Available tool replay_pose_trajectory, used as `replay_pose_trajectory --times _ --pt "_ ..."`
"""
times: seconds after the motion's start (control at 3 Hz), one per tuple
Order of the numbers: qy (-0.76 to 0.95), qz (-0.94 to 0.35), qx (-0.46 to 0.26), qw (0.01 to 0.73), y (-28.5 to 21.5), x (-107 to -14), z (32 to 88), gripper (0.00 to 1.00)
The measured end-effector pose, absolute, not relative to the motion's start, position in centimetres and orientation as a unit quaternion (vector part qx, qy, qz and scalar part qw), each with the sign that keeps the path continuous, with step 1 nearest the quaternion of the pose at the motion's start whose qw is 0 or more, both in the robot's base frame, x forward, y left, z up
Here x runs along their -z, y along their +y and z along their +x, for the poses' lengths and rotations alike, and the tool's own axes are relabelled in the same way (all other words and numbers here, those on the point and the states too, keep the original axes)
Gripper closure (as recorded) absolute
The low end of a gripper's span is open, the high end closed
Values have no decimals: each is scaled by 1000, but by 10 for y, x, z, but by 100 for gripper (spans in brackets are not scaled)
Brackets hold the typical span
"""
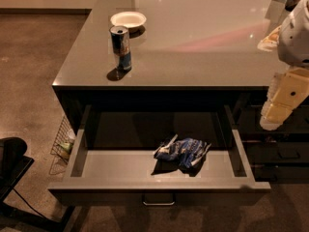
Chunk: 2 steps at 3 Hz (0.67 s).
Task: Pick blue chip bag from top drawer and place on counter
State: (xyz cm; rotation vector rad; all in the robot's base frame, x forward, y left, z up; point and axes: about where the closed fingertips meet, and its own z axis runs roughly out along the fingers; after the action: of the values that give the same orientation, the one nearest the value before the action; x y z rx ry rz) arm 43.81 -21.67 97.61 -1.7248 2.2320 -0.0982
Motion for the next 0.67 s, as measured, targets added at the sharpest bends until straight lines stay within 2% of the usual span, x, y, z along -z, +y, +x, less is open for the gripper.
replay_pose_trajectory --times 0.33,0.67 --pt "781 -603 34 159 -217 -976 438 0" --pt "775 -600 45 191 -214 -965 438 0"
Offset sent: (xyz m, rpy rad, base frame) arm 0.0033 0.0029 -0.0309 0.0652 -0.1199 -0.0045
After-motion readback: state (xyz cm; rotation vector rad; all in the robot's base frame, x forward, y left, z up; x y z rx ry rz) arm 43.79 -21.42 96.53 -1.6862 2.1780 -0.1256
